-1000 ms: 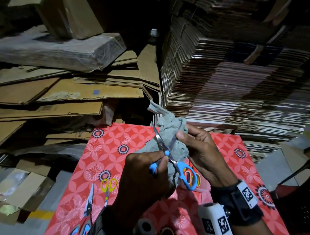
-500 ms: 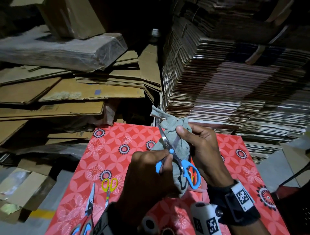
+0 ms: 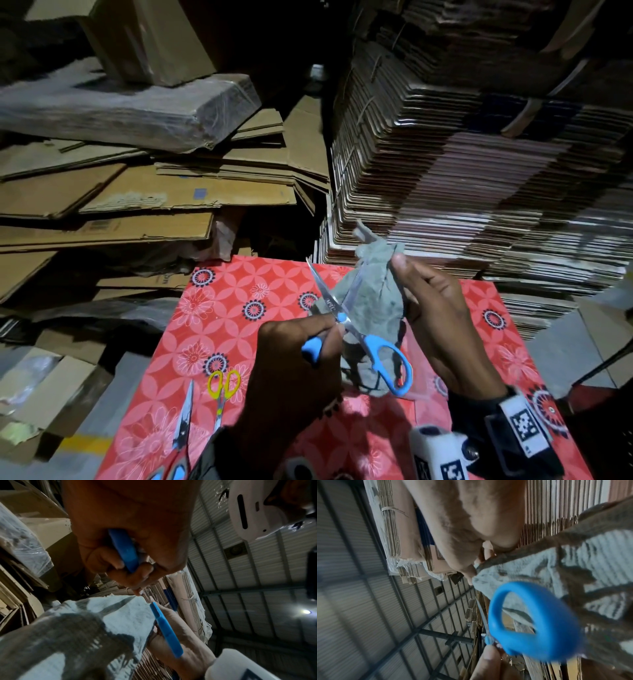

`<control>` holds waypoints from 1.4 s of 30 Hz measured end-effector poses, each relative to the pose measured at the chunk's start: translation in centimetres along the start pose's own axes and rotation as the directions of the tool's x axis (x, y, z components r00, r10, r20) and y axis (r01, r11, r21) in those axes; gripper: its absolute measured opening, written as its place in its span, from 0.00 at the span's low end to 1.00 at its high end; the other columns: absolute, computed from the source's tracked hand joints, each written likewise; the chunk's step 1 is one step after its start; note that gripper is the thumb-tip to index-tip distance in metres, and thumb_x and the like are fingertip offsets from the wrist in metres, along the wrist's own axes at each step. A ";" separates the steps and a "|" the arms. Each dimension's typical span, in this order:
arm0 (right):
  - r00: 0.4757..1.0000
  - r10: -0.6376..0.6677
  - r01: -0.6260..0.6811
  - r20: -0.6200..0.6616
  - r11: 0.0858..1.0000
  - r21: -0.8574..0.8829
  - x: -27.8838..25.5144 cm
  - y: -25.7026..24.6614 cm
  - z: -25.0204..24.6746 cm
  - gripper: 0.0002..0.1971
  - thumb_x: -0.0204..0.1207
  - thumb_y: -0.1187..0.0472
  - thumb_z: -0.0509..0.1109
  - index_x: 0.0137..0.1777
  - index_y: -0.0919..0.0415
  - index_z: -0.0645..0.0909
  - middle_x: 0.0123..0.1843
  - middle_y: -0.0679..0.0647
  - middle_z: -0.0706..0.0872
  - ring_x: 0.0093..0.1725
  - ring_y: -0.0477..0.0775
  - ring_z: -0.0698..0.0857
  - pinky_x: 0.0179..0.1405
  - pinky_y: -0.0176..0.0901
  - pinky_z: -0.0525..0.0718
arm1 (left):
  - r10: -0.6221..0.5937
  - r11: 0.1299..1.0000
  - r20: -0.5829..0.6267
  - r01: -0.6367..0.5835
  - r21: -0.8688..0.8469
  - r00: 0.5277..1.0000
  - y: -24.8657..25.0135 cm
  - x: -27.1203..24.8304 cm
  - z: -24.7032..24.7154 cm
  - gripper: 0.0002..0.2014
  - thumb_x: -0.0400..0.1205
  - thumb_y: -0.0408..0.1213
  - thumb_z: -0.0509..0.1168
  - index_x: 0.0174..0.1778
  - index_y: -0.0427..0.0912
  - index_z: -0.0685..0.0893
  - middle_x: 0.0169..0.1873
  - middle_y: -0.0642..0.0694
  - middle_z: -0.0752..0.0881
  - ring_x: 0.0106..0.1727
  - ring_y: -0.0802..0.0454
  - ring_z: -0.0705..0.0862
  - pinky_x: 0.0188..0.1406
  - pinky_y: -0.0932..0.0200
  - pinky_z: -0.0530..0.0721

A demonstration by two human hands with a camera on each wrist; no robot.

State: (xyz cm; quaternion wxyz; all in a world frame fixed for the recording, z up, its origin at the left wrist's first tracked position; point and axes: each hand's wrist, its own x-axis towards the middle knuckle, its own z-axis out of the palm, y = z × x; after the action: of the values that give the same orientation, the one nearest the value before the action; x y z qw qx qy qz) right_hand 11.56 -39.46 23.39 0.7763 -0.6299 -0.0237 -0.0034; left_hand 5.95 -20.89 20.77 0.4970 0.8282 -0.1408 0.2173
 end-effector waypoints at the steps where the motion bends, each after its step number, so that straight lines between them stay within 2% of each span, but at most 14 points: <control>1: 1.000 0.017 -0.018 0.025 1.000 0.024 -0.3 0.0 0.1 0.16 0.83 0.54 0.70 0.59 0.66 0.92 0.57 0.69 0.92 0.51 0.62 0.90 0.49 0.51 0.89 | -0.004 1.000 -0.004 0.004 -0.007 1.000 -0.2 0.0 0.0 0.22 0.83 0.31 0.67 0.24 0.38 0.66 0.20 0.48 0.66 0.21 0.54 0.66 0.23 0.58 0.62; 6: 0.984 0.029 -0.028 0.178 1.000 -0.006 -1.4 0.5 0.8 0.15 0.75 0.66 0.80 0.61 0.66 0.90 0.56 0.66 0.94 0.51 0.59 0.92 0.48 0.43 0.89 | -0.008 1.000 -0.020 0.008 0.003 1.000 -0.6 0.0 0.3 0.20 0.83 0.35 0.68 0.25 0.39 0.72 0.20 0.48 0.69 0.22 0.54 0.69 0.23 0.58 0.67; 11: 0.994 0.037 -0.033 0.104 0.999 -0.042 -1.0 0.8 1.6 0.13 0.67 0.67 0.83 0.52 0.68 0.93 0.51 0.67 0.94 0.49 0.63 0.93 0.53 0.53 0.90 | 0.026 0.999 0.009 -0.026 0.032 1.000 -0.7 -0.2 0.3 0.18 0.82 0.35 0.68 0.24 0.40 0.76 0.19 0.51 0.72 0.22 0.56 0.72 0.25 0.67 0.66; 13: 0.995 0.050 -0.047 0.085 0.998 -0.039 -0.7 0.5 1.9 0.12 0.66 0.65 0.81 0.49 0.68 0.94 0.49 0.68 0.94 0.46 0.62 0.92 0.52 0.53 0.88 | 0.045 0.998 -0.006 -0.044 0.042 0.999 -0.6 -0.3 0.2 0.16 0.81 0.33 0.69 0.26 0.36 0.82 0.20 0.51 0.77 0.22 0.56 0.76 0.24 0.62 0.73; 17: 0.998 0.049 -0.049 0.045 0.999 0.006 -0.2 0.1 2.5 0.05 0.71 0.68 0.78 0.45 0.65 0.95 0.44 0.65 0.95 0.40 0.56 0.92 0.41 0.44 0.89 | 0.053 0.997 -0.021 -0.052 0.058 0.998 -0.8 -0.2 0.3 0.15 0.82 0.34 0.69 0.29 0.33 0.85 0.21 0.47 0.81 0.23 0.52 0.80 0.26 0.52 0.76; 21: 0.997 0.062 -0.058 -0.036 0.993 0.107 0.6 -0.2 2.4 0.06 0.77 0.71 0.75 0.48 0.69 0.94 0.48 0.69 0.94 0.42 0.61 0.94 0.42 0.47 0.92 | 0.053 0.997 0.016 -0.053 0.049 0.998 -0.7 -0.3 0.4 0.16 0.82 0.35 0.68 0.27 0.36 0.82 0.20 0.51 0.78 0.22 0.56 0.77 0.25 0.62 0.73; 24: 0.993 0.063 -0.051 -0.101 0.992 0.114 1.0 -0.2 1.9 0.06 0.79 0.67 0.76 0.48 0.71 0.92 0.47 0.69 0.93 0.40 0.63 0.92 0.40 0.48 0.92 | 0.046 0.999 0.010 -0.047 0.014 0.999 -0.9 -0.4 0.7 0.20 0.82 0.32 0.69 0.24 0.39 0.74 0.19 0.52 0.70 0.20 0.56 0.69 0.23 0.65 0.66; 27: 0.986 0.017 0.001 -0.165 0.994 0.110 1.4 -0.1 0.8 0.18 0.80 0.59 0.77 0.53 0.79 0.86 0.48 0.73 0.90 0.43 0.63 0.89 0.40 0.46 0.90 | 0.008 0.998 -0.046 -0.011 -0.062 0.999 -1.6 -0.8 1.1 0.19 0.83 0.40 0.68 0.28 0.33 0.83 0.24 0.39 0.82 0.23 0.45 0.82 0.24 0.50 0.79; 33: 1.000 0.025 -0.026 -0.013 1.000 -0.008 0.1 0.5 0.5 0.11 0.84 0.60 0.72 0.58 0.66 0.92 0.54 0.67 0.94 0.49 0.62 0.92 0.48 0.50 0.92 | -0.100 0.988 -0.078 0.090 -0.127 0.992 -2.7 -0.5 1.3 0.21 0.83 0.49 0.65 0.35 0.34 0.88 0.29 0.36 0.86 0.30 0.39 0.86 0.31 0.44 0.83; 36: 0.998 0.025 -0.022 0.053 0.997 -0.069 -0.1 1.4 0.4 0.08 0.85 0.63 0.71 0.57 0.63 0.92 0.51 0.59 0.95 0.47 0.54 0.93 0.47 0.42 0.91 | -0.137 0.975 -0.058 0.124 -0.183 0.989 -3.1 -0.3 1.3 0.23 0.84 0.49 0.65 0.37 0.31 0.86 0.28 0.33 0.83 0.30 0.36 0.82 0.31 0.42 0.81; 38: 0.996 0.011 0.008 0.086 0.975 -0.221 0.3 2.4 0.0 0.08 0.85 0.60 0.74 0.52 0.65 0.91 0.41 0.54 0.91 0.40 0.48 0.87 0.44 0.40 0.83 | -0.183 0.949 -0.058 0.162 -0.270 0.981 -3.2 -0.2 1.3 0.21 0.84 0.47 0.67 0.37 0.29 0.86 0.26 0.33 0.80 0.26 0.39 0.78 0.26 0.44 0.78; 39: 0.994 0.013 0.023 0.108 0.948 -0.318 0.5 3.2 -0.3 0.14 0.84 0.53 0.75 0.49 0.67 0.89 0.38 0.58 0.85 0.40 0.49 0.82 0.45 0.44 0.80 | -0.209 0.930 -0.050 0.183 -0.319 0.977 -3.1 -0.1 1.3 0.19 0.84 0.44 0.68 0.36 0.31 0.86 0.24 0.35 0.78 0.24 0.44 0.76 0.23 0.49 0.75; 40: 0.989 0.042 0.019 0.141 0.913 -0.408 0.8 4.2 -0.7 0.21 0.81 0.46 0.75 0.46 0.69 0.86 0.37 0.62 0.81 0.41 0.51 0.79 0.48 0.49 0.77 | -0.242 0.908 -0.033 0.214 -0.361 0.970 -3.1 -0.1 1.3 0.16 0.84 0.42 0.68 0.34 0.35 0.88 0.21 0.40 0.77 0.22 0.51 0.75 0.22 0.55 0.72; 42: 0.976 0.146 -0.051 0.163 0.876 -0.480 0.9 5.4 -1.0 0.29 0.79 0.37 0.70 0.43 0.68 0.82 0.36 0.56 0.78 0.41 0.51 0.77 0.49 0.50 0.75 | -0.298 0.865 0.013 0.275 -0.419 0.955 -3.2 0.1 1.2 0.15 0.84 0.41 0.68 0.30 0.46 0.87 0.19 0.48 0.76 0.20 0.55 0.74 0.21 0.62 0.71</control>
State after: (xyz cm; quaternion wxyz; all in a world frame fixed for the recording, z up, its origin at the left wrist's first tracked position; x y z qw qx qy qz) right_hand 12.71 -39.28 17.92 0.5921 -0.7979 -0.0657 0.0921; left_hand 7.71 -20.47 17.90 0.6921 0.7089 -0.0462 0.1278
